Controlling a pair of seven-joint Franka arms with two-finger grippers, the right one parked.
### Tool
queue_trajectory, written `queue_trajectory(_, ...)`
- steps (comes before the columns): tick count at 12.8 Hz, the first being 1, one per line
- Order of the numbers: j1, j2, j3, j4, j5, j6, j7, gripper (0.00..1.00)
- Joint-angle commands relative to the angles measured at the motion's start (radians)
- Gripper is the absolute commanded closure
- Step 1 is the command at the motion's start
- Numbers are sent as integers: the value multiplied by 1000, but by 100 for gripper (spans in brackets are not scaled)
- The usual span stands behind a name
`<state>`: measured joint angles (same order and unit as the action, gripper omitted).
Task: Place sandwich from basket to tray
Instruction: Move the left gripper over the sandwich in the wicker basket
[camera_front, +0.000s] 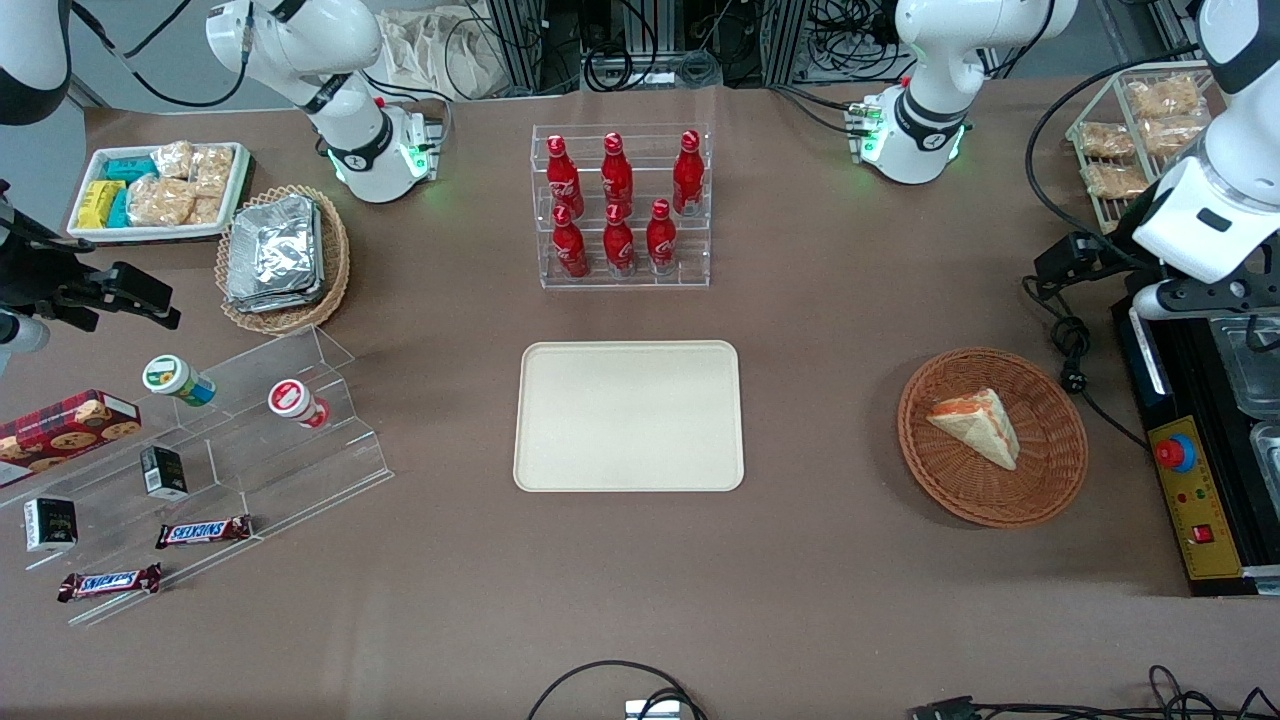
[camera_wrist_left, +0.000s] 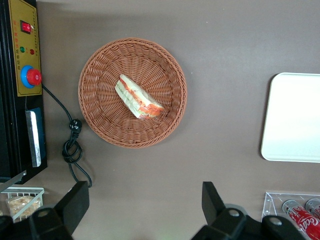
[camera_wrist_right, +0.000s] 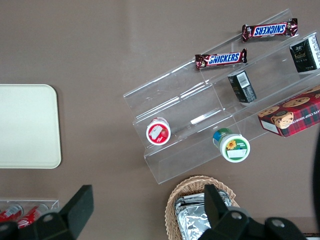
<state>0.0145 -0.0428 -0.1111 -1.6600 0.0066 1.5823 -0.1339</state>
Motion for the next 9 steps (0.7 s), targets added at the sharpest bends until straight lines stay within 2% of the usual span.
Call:
queue_trajectory(1,9,-5,-6,-6,-10,12,7,0)
queue_trajectory(3,9,-6,-4,-6,3,18,13,0)
queue_trajectory(6,9,-6,-4,-49,9,128,19,0)
queue_trajectory(8,9,-5,-4,-67,0,130,-41,0)
queue_trajectory(9,9,-5,-4,-69,0,131,-143,0)
